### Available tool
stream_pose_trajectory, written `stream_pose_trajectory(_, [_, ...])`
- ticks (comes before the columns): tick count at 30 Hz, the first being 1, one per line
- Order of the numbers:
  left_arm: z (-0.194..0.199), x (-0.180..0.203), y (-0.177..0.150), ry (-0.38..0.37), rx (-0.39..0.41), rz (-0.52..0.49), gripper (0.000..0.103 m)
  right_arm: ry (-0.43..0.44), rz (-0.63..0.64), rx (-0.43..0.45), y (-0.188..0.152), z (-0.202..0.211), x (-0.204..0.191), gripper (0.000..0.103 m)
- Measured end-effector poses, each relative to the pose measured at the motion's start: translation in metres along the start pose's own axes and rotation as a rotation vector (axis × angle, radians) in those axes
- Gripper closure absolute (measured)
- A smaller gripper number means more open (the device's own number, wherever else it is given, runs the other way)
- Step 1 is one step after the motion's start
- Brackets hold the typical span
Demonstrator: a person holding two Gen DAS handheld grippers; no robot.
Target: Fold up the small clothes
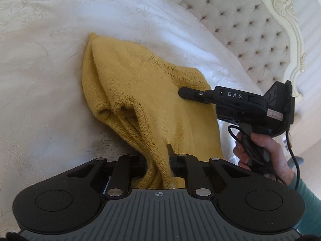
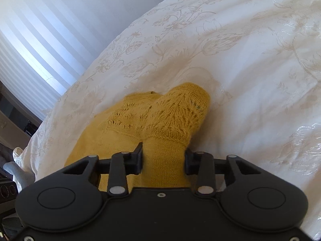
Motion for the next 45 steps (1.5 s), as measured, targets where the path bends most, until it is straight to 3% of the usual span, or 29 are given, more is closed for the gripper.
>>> stream_pose_trajectory(4, [0.025, 0.021, 0.000, -0.032, 0.042, -0.036, 0.090, -0.014, -0.017, 0.031, 0.004, 0.021, -0.013, 0.067])
stream_pose_trajectory(9, [0.051, 0.044, -0.021, -0.064, 0.028, -0.042, 0.090, -0.009, -0.032, 0.020, -0.008, 0.059, -0.034, 0.067])
stream_pose_trajectory(14, [0.087, 0.066, -0.060, -0.124, 0.010, -0.011, 0.090, -0.003, -0.003, 0.012, -0.037, 0.116, -0.050, 0.068])
stream_pose_trajectory(20, [0.126, 0.079, -0.125, -0.147, -0.023, 0.011, 0.090, -0.012, -0.011, -0.028, -0.101, 0.182, -0.063, 0.067])
stream_pose_trajectory(22, [0.122, 0.074, -0.155, -0.108, -0.071, 0.016, 0.089, -0.038, -0.031, -0.072, -0.131, 0.194, -0.055, 0.065])
stream_pose_trajectory(25, [0.101, 0.043, -0.206, 0.080, -0.191, -0.020, 0.087, -0.200, 0.019, -0.164, -0.181, 0.194, -0.025, 0.057])
stream_pose_trajectory(26, [0.097, 0.033, -0.216, 0.121, -0.209, -0.043, 0.082, -0.250, 0.024, -0.184, -0.195, 0.193, -0.015, 0.051])
stream_pose_trajectory(27, [0.098, 0.031, -0.219, 0.114, -0.179, -0.055, 0.081, -0.277, 0.019, -0.184, -0.206, 0.194, -0.006, 0.050])
stream_pose_trajectory(30, [0.109, 0.027, -0.211, 0.128, -0.156, -0.063, 0.074, -0.265, -0.010, -0.128, -0.211, 0.204, -0.003, 0.049])
stream_pose_trajectory(33, [0.126, 0.031, -0.182, 0.170, -0.085, -0.139, 0.068, -0.275, 0.024, -0.059, -0.202, 0.214, -0.010, 0.046])
stream_pose_trajectory(37, [0.142, 0.039, -0.140, 0.147, 0.039, -0.190, 0.040, -0.269, 0.085, 0.034, -0.190, 0.226, -0.023, 0.046])
stream_pose_trajectory(42, [0.118, 0.040, -0.108, 0.152, 0.047, -0.188, 0.039, -0.233, 0.073, 0.092, -0.184, 0.229, -0.028, 0.046])
stream_pose_trajectory(45, [0.088, 0.037, -0.095, 0.119, 0.005, -0.155, 0.039, -0.228, 0.085, 0.094, -0.184, 0.224, -0.030, 0.045])
Point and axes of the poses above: each gripper's, at about its wrist camera, not at the fingertips, and z roughly against the way its jaws point, x to its right, y to its top, the point moved 10 cm from there along -z, roughly the way its jaws point, and after that the axes turned 3 degrees about y, right-handed, at the moved point
